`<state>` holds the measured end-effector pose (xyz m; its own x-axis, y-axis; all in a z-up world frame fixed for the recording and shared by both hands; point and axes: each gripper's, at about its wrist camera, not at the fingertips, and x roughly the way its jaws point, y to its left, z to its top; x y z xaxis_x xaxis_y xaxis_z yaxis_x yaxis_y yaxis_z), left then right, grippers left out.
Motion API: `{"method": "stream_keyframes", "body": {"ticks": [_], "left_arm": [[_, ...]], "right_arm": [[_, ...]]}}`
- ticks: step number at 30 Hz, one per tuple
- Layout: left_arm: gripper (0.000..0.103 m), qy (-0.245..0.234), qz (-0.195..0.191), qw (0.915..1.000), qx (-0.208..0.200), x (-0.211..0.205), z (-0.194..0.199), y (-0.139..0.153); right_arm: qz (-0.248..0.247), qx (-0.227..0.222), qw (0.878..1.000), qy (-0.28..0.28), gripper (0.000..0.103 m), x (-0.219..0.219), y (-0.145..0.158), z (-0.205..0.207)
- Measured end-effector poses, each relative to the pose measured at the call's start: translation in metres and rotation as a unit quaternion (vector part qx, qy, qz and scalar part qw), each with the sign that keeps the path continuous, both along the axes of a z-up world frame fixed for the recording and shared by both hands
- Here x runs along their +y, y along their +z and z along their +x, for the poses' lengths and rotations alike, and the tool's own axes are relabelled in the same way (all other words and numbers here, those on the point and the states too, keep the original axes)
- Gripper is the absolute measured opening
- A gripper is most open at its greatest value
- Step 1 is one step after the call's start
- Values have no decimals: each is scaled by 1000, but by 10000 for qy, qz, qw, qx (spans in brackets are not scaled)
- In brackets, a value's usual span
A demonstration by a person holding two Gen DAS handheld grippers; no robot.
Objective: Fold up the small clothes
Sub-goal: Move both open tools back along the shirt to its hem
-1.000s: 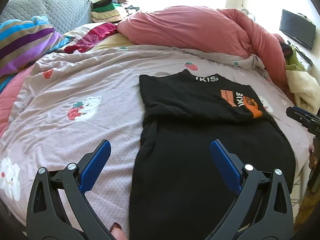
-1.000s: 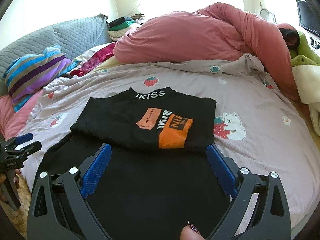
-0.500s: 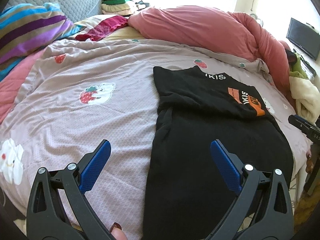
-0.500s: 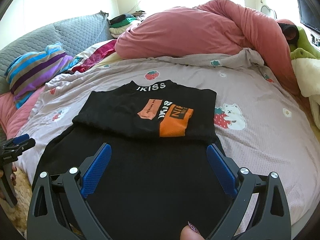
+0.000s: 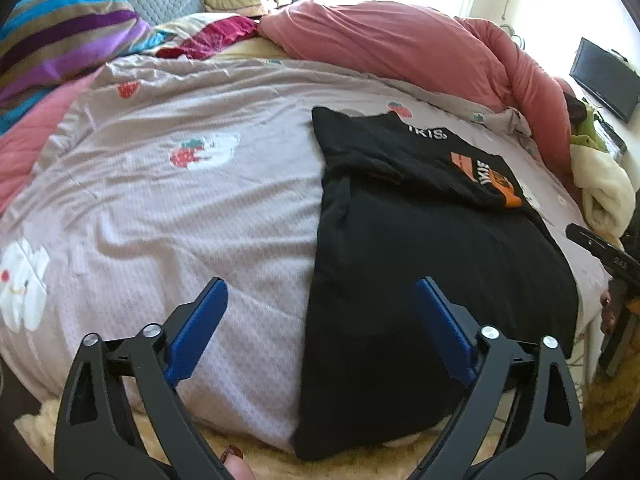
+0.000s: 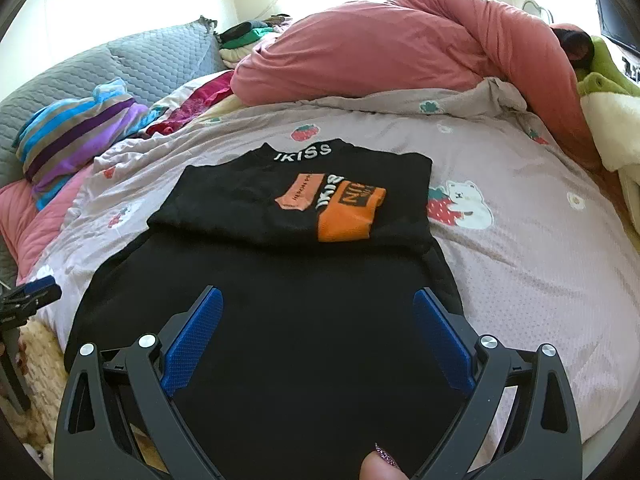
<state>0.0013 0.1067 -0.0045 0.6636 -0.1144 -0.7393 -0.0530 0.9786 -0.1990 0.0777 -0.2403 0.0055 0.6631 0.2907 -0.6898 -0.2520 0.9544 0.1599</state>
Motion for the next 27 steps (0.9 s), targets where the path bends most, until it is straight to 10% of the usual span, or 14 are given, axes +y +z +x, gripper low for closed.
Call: {"method": "stream_keyframes", "body": {"ticks": [27], "left_arm": [[34, -769, -675, 9920, 743, -15, -13, -44]], "right_arm": [[-385, 543, 9977, -154, 95, -44, -32, -46]]}}
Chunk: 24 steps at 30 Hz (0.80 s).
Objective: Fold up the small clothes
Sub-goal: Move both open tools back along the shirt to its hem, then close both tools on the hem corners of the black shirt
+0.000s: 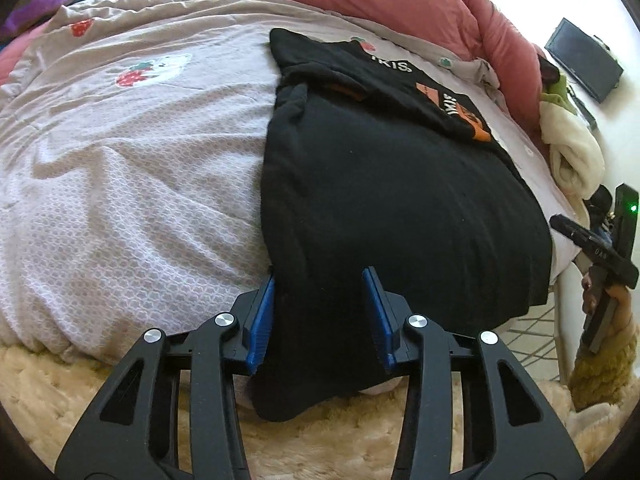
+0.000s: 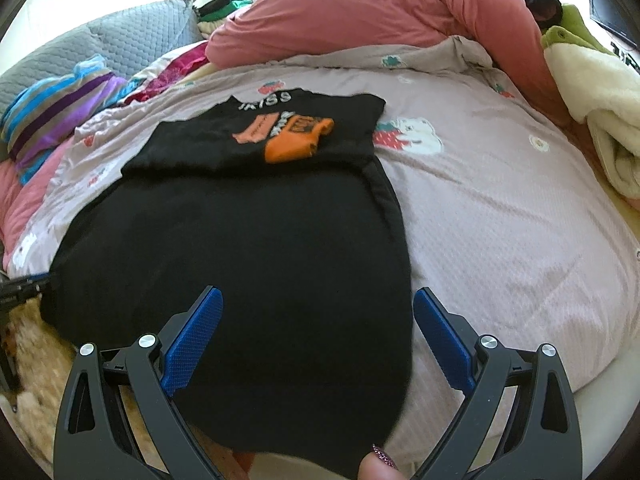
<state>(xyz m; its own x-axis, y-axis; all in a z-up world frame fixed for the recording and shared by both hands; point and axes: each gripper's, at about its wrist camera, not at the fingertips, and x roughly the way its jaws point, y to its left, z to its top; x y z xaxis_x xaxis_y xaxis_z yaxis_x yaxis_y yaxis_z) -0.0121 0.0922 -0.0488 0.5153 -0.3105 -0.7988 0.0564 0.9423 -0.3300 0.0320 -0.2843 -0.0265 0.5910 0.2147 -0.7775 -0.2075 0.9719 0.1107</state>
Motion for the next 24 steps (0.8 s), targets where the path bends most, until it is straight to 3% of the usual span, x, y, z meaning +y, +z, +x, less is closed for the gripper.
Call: {"method": "stream_keyframes", "body": {"ticks": [3, 10, 18, 24], "left_arm": [[34, 23, -172, 9998, 23, 5, -1, -2], [33, -9, -154, 9999, 9, 3, -2, -1], [33, -18, -108, 9999, 75, 0, 0, -2], [35, -45, -25, 9998, 166, -2, 1, -3]], "right_arm": [[-46, 92, 9999, 22, 95, -10, -3, -9], [42, 398, 9990, 194, 92, -26, -10, -27], [223, 918, 9949, 349, 59, -35, -30, -42], [524, 1165, 9908, 442, 49, -37, -46, -43]]}}
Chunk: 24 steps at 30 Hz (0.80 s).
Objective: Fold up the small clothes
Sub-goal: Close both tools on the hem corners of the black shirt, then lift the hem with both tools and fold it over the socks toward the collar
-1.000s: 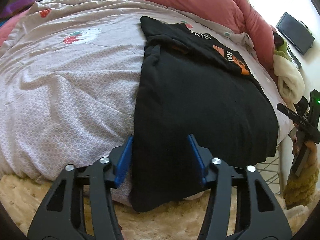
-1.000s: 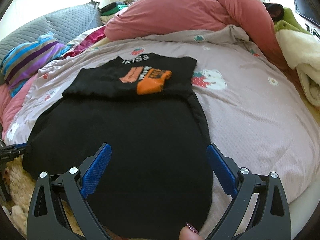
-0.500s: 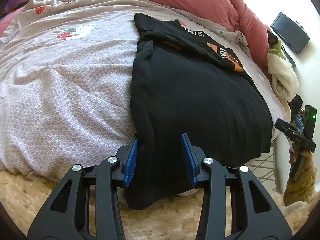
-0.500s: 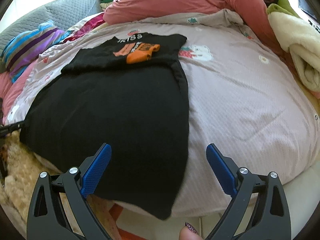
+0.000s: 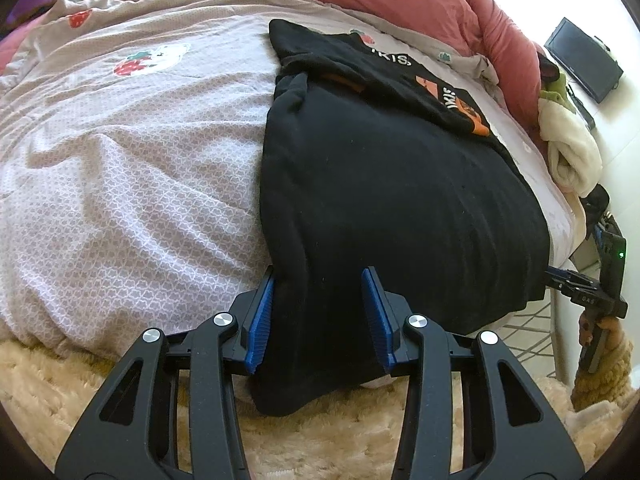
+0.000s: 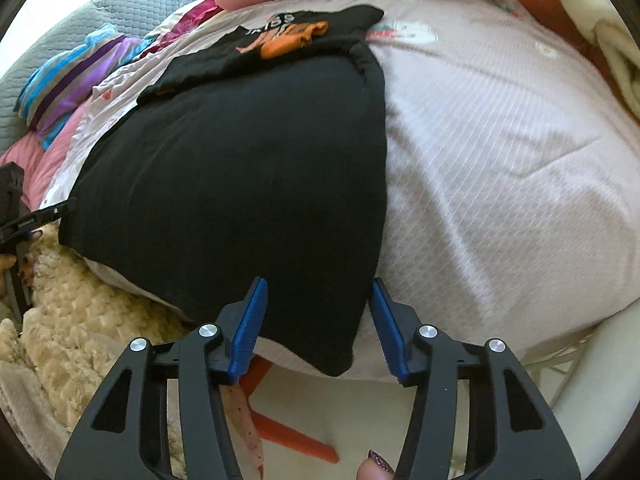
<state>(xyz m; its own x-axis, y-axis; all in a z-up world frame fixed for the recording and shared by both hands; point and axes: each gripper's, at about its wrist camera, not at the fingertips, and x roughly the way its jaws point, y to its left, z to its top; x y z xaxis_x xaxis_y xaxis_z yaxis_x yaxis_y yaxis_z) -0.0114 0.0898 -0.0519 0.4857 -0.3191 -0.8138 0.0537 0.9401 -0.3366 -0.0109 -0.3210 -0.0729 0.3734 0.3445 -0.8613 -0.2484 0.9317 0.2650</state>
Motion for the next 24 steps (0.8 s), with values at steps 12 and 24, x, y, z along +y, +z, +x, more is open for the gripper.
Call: {"method": "stream_keyframes", "body": {"ticks": [12, 24], "left_arm": [[28, -48, -205, 9993, 314, 8, -13, -4], [4, 60, -385, 9991, 188, 13, -13, 7]], "right_arm": [[394, -75, 9986, 347, 17, 0, 5, -3], [634, -305, 9964, 465, 7, 2, 21, -2]]}}
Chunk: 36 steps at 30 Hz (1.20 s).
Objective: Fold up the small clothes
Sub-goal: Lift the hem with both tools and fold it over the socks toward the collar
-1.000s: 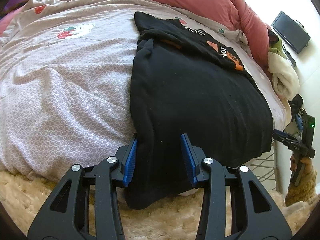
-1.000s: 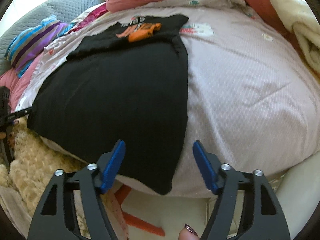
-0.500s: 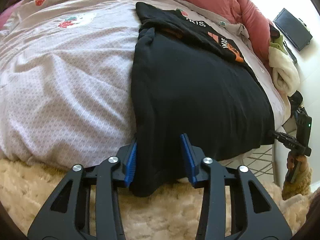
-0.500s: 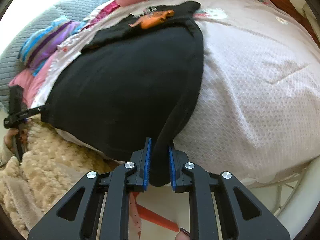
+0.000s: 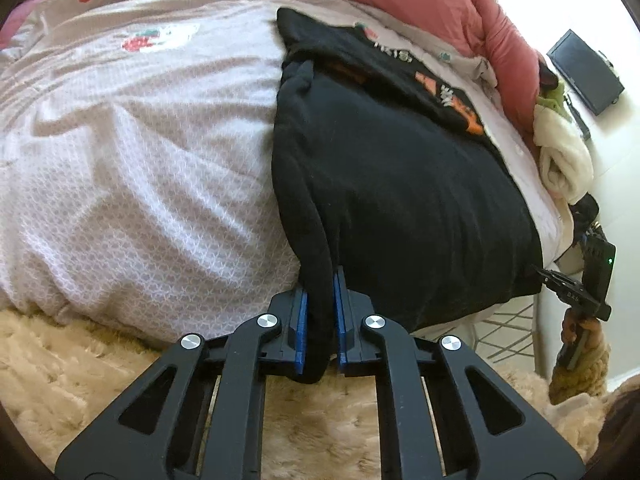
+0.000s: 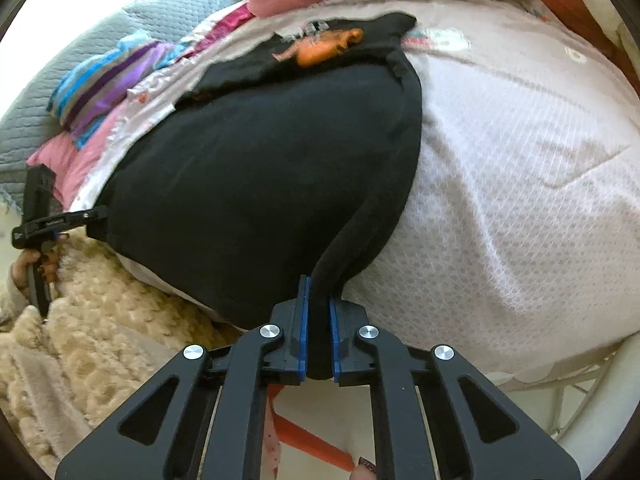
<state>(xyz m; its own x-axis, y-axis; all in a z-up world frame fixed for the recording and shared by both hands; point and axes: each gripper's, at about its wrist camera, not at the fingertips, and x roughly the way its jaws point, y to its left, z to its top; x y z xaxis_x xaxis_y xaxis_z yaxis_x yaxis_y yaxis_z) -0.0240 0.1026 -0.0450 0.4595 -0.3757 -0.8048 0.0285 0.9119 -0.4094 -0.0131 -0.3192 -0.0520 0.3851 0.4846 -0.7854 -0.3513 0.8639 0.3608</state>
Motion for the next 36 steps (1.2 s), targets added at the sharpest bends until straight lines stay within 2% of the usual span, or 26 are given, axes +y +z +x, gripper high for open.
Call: {"method": "stream_keyframes", "body": {"ticks": [5, 14, 18, 23, 31, 36], "left_arm": [[4, 56, -389, 9986, -340, 8, 2, 24], [4, 448, -649, 9927, -913, 24, 31, 64], [4, 549, -654, 9914, -993, 25, 46, 74], [4, 657, -446, 9901, -1160, 24, 65, 92], [3, 754, -36, 9879, -1352, 16, 100, 116], [3, 844, -176, 9872, -1344, 19, 128, 122]], "right_arm": [[364, -513, 9980, 43, 7, -5, 34, 1], [802, -1427, 9857, -387, 7, -24, 86, 25], [898, -1628, 9808, -592, 7, -31, 103, 40], [952, -1823, 9758, -743, 7, -34, 118, 60], [605, -2139, 9705, -935, 7, -23, 133, 98], [381, -2226, 9681, -1086, 7, -20, 136, 126]]}}
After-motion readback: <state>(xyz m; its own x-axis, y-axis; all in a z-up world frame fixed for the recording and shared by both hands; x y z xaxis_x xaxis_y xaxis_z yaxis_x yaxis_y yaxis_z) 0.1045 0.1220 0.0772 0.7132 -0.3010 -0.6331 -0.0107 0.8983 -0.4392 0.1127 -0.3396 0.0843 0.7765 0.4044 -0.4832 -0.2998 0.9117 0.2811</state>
